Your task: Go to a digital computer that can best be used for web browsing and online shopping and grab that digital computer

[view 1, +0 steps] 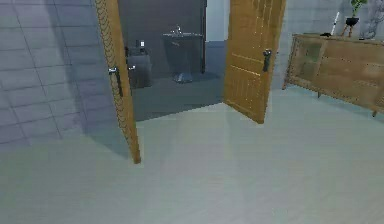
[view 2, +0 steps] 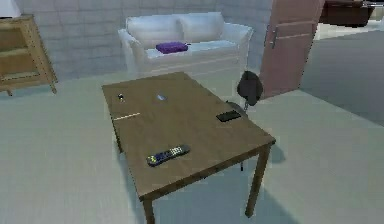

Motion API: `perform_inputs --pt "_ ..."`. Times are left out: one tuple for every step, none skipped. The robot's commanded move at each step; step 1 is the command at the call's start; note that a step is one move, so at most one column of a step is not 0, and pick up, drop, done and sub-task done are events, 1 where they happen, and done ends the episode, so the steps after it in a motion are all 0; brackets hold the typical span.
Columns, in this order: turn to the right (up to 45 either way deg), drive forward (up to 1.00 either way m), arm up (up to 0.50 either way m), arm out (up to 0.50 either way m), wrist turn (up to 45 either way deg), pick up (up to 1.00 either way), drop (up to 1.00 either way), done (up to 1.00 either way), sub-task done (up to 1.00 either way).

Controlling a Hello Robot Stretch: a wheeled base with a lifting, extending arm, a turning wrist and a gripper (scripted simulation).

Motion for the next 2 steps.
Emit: perform_inputs --pt "0.0 1.0 0.0 0.0 0.0 0.0 0.0 0.0 0.0" --pt "0.0 1.0 0.0 0.0 0.0 0.0 0.0 0.0 0.0"
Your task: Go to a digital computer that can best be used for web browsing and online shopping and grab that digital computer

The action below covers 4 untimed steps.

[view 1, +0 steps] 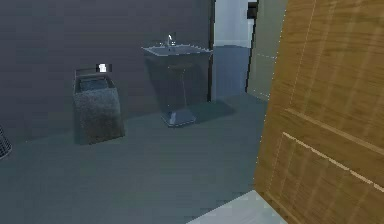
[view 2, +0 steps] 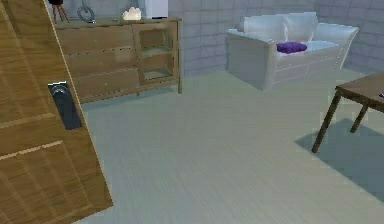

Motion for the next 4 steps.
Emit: perform_inputs --pt "3.0 0.0 0.0 0.0 0.0 0.0 0.0 0.0 0.0" --pt "0.0 1.0 0.0 0.0 0.0 0.0 0.0 0.0 0.0" --pt "6.0 0.0 0.0 0.0 0.0 0.0 0.0 0.0 0.0" --pt "3.0 0.0 0.0 0.0 0.0 0.0 0.0 0.0 0.0"
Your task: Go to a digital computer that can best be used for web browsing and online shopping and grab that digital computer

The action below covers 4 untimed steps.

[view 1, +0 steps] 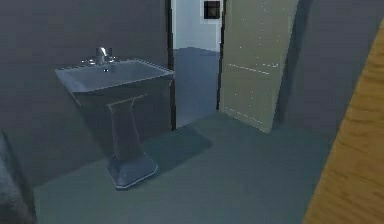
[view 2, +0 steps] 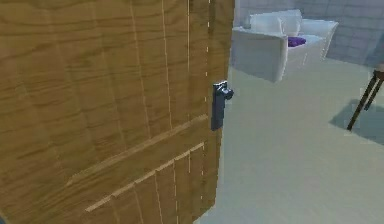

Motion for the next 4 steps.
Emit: perform_inputs --pt "0.0 0.25 0.0 0.0 0.0 0.0 0.0 0.0 0.0" --pt "-21.0 0.0 0.0 0.0 0.0 0.0 0.0 0.0 0.0" --pt "0.0 0.7 0.0 0.0 0.0 0.0 0.0 0.0 0.0" --pt "45.0 0.0 0.0 0.0 0.0 0.0 0.0 0.0 0.0"
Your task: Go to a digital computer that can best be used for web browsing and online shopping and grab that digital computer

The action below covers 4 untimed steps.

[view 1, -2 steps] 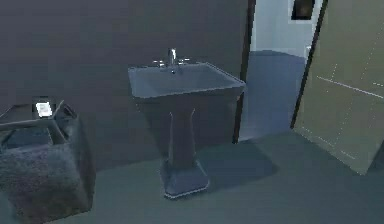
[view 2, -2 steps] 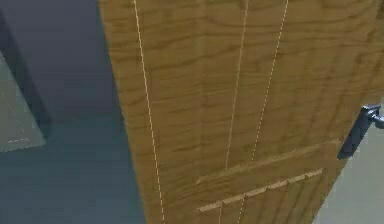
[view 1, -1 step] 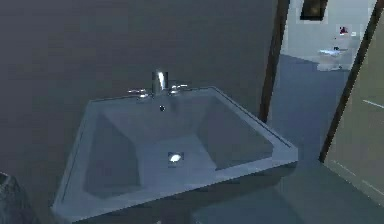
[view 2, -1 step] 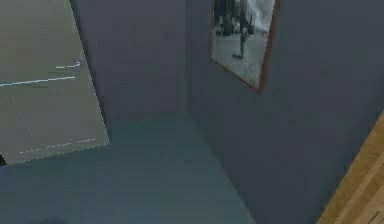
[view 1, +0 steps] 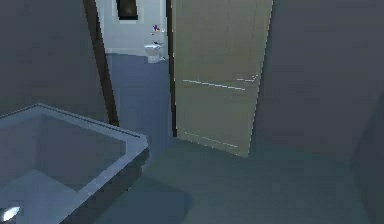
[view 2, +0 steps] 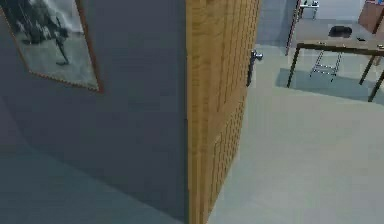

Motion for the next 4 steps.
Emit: perform_inputs --pt "21.0 0.0 0.0 0.0 0.0 0.0 0.0 0.0 0.0" --pt "0.0 0.75 0.0 0.0 0.0 0.0 0.0 0.0 0.0" --pt "-45.0 0.0 0.0 0.0 0.0 0.0 0.0 0.0 0.0" --pt "-6.0 0.0 0.0 0.0 0.0 0.0 0.0 0.0 0.0"
